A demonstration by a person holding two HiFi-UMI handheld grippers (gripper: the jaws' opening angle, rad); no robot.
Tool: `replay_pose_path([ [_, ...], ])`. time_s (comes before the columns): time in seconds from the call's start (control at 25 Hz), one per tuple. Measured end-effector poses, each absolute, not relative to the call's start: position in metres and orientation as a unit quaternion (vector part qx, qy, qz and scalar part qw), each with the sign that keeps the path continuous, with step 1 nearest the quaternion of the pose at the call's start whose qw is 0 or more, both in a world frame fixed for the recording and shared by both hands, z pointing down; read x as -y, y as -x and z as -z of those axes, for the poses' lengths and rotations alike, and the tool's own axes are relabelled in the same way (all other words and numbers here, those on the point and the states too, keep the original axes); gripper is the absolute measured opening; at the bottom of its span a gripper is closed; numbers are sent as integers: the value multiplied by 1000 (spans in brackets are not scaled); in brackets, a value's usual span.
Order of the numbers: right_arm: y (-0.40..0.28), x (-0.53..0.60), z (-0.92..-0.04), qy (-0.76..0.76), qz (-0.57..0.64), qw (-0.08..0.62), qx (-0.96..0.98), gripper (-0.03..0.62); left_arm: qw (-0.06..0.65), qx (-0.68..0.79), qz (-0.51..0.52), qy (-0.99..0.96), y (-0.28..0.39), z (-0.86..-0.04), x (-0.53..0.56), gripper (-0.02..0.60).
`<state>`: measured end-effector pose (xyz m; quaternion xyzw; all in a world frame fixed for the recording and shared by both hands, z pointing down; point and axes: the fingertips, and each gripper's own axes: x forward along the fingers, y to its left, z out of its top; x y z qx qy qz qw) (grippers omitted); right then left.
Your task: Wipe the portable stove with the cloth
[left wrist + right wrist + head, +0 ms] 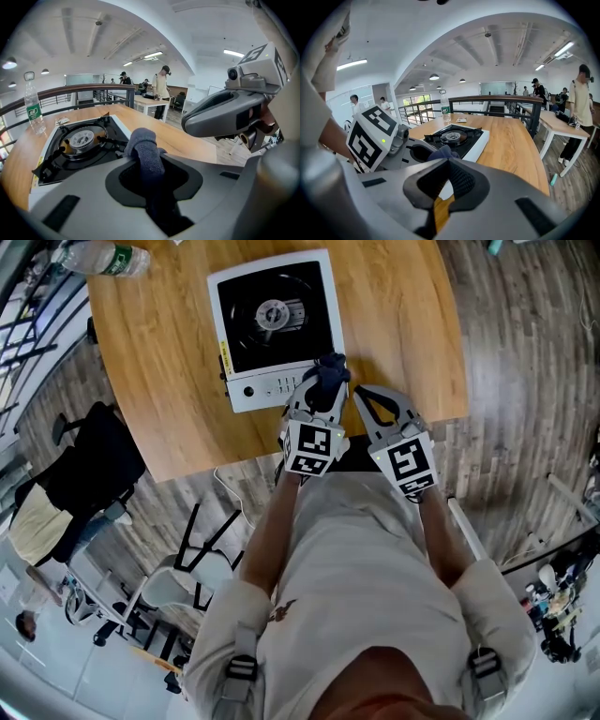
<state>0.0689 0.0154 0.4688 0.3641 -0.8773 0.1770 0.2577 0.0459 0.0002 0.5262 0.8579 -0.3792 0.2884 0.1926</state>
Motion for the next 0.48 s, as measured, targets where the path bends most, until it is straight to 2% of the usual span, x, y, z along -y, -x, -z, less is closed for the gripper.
replay_pose_path([
  [0.48,-56,-22,-481,-348,-182,276,877,20,188,387,-307,-849,-36,-527,-1,97],
])
